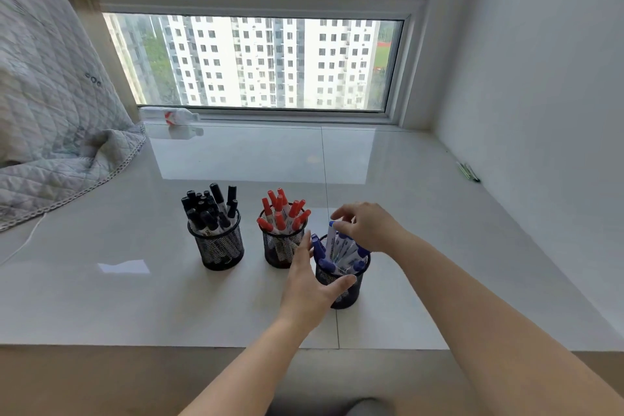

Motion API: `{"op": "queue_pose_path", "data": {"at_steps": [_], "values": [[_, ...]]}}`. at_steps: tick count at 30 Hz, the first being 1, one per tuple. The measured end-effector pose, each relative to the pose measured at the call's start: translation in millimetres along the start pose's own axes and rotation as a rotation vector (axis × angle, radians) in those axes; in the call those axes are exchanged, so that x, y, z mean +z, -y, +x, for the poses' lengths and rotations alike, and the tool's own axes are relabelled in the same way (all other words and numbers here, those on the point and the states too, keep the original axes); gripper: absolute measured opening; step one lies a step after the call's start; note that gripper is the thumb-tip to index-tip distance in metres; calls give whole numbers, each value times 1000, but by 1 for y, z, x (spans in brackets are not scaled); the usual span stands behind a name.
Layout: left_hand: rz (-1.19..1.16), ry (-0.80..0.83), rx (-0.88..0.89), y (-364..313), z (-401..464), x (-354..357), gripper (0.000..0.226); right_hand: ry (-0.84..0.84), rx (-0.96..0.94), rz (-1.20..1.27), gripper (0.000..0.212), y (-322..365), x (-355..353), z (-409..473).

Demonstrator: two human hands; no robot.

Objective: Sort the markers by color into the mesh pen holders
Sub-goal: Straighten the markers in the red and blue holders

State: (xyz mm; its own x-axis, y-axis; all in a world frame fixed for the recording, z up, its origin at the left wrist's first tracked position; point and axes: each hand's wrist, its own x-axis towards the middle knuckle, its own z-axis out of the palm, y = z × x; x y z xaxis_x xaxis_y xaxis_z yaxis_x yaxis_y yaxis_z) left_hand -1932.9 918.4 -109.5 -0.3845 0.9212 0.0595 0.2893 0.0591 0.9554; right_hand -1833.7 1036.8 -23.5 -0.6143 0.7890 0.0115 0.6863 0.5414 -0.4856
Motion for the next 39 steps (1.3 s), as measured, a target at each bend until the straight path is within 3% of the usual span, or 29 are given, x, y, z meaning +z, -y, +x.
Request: {"op": "queue_pose_path", "data": {"at_steps": [5, 7, 10, 14, 17, 23, 28, 30, 34, 37, 39], "values": [[-13, 52, -16, 2, 10, 2, 65, 92, 37, 30, 12, 2, -2, 5], [-1, 56, -8, 1, 11, 2, 57, 180, 52, -2, 18, 4, -4, 6], [-19, 56, -6, 2, 12, 2, 58, 253, 50, -123, 30, 3, -4, 3], [-33, 68, -22, 3, 12, 4, 85, 145, 17, -113, 25, -3, -2, -1], [-19, 68, -20, 3, 14, 4, 94, -34, 7, 51, 20, -5, -8, -5], [37, 76, -4, 3, 17, 2, 89, -390, -1, 374, 18, -11, -27, -14], [33, 98, -16, 4, 17, 2, 90, -601, 151, 832, 14, -15, -37, -23], [36, 102, -15, 3, 17, 1, 89, -581, 272, 1093, 7, -15, -39, -25], [46, 94, -17, 3, 18, 1, 89, -380, 392, 1610, 8, -8, -36, -30], [55, 92, -26, 3, 18, 2, 92, -275, 346, 1598, 5, -5, -32, -32], [55, 92, -32, 3, 18, 2, 94, -258, 298, 1509, 14, -4, -29, -33]]}}
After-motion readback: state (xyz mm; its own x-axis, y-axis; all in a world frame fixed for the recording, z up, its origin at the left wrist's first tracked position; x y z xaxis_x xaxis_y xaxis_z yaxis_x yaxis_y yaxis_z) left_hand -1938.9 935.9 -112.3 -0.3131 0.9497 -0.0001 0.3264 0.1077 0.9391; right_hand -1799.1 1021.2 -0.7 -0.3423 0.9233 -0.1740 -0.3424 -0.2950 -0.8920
